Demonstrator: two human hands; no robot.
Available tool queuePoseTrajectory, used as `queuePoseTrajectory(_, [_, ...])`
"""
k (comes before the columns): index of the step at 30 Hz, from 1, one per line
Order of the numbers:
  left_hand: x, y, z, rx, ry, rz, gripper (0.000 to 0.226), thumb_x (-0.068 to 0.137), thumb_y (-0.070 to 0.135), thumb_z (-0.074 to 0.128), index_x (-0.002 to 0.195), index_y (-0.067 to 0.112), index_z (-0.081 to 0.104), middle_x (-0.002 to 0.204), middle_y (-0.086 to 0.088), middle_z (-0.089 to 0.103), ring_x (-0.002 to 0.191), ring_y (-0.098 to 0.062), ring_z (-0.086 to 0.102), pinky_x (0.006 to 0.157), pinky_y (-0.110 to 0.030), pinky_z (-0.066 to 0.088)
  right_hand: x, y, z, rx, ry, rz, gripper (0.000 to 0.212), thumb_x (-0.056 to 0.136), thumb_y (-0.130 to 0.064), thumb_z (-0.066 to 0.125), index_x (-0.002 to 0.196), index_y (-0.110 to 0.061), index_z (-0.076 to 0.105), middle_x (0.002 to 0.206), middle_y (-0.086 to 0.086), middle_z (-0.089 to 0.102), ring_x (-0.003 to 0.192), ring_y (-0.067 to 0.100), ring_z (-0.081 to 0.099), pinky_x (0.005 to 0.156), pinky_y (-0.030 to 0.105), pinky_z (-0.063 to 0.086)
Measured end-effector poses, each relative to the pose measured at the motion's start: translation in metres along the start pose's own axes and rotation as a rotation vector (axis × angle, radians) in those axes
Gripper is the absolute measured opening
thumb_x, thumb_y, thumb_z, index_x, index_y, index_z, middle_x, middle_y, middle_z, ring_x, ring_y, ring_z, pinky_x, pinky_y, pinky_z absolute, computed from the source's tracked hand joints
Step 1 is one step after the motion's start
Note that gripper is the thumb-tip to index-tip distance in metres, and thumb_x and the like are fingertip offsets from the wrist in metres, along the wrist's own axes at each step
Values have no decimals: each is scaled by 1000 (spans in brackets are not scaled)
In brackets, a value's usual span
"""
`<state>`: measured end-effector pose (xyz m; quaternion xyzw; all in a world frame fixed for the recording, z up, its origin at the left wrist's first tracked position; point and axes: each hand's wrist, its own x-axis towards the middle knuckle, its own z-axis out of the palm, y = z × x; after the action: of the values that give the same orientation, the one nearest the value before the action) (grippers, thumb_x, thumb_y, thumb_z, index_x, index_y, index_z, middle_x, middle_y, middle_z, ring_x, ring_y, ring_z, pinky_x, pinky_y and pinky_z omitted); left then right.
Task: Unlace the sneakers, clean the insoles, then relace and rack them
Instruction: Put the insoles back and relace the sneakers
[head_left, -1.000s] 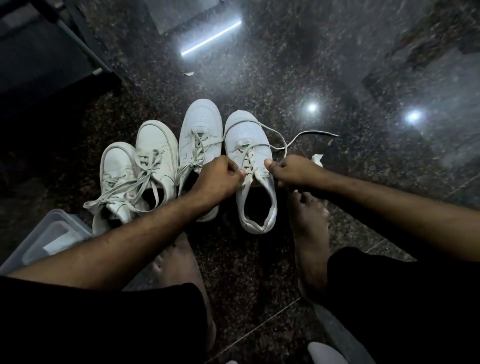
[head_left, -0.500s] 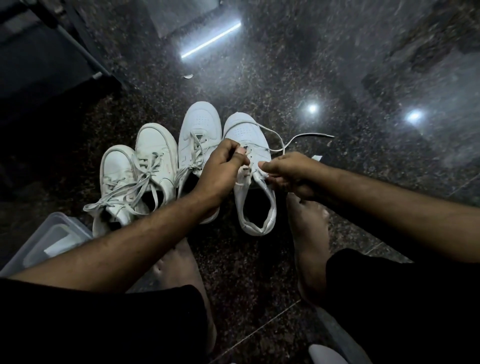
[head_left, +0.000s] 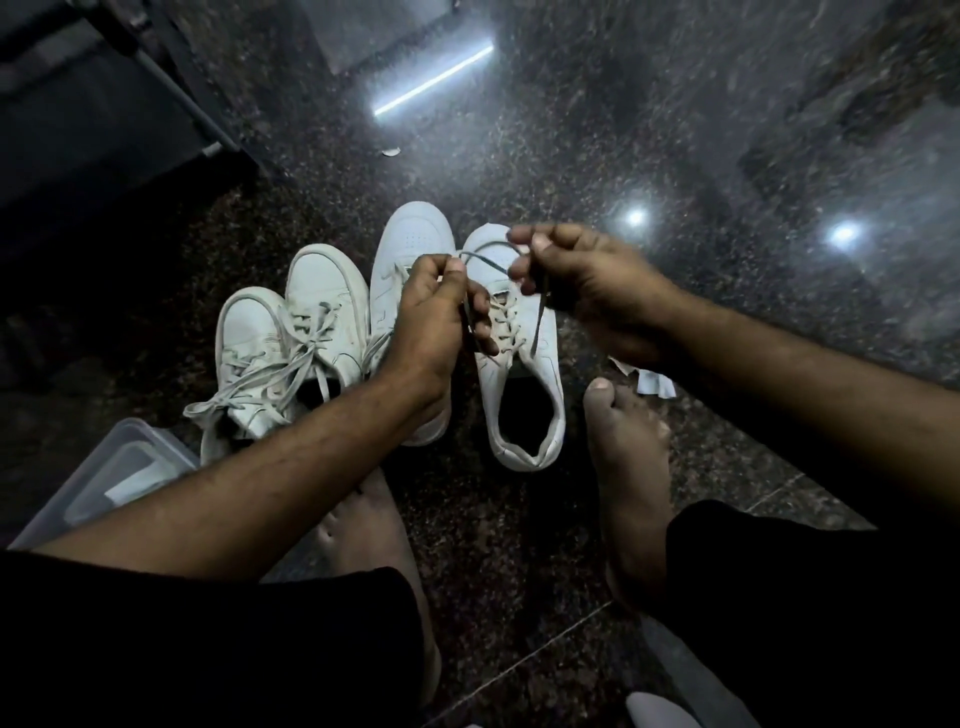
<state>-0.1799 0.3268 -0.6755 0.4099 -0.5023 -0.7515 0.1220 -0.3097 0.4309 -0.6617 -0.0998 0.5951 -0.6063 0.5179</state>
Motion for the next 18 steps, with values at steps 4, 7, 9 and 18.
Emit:
queuePoseTrajectory(4, [-3, -1, 0, 162, -109, -24, 10, 105, 19, 50, 100, 15, 57, 68, 1, 64, 47, -12, 43, 44, -24, 36, 0, -14, 11, -154, -100, -378, 16, 103, 0, 41, 107, -4, 56, 94, 4, 71, 93, 14, 67, 83, 20, 48])
queuePoseTrajectory(7, [-11, -2, 1, 305, -297, -23, 21, 101, 9, 52, 89, 16, 68, 68, -4, 65, 47, -13, 38, 46, -25, 25, 3, -13, 22, -440, -184, -497, 17, 101, 1, 44, 106, 4, 59, 105, 11, 71, 106, 16, 66, 94, 26, 49])
queuePoseTrajectory(9, [-14, -1, 2, 365, -395, 24, 26, 99, 9, 50, 78, 10, 65, 64, -5, 62, 48, -13, 38, 47, -28, 23, 7, -8, 24, -619, -176, -511, 19, 102, -6, 46, 111, -1, 62, 110, 6, 71, 108, 12, 66, 96, 31, 51])
queuePoseTrajectory(18, [4, -2, -6, 181, -130, -158, 22, 102, 23, 52, 93, 10, 67, 61, 4, 60, 45, -7, 38, 42, -18, 26, -5, 16, 1, -1122, -138, -456, 48, 97, -37, 58, 136, -13, 45, 108, -1, 66, 74, 5, 56, 74, 23, 47])
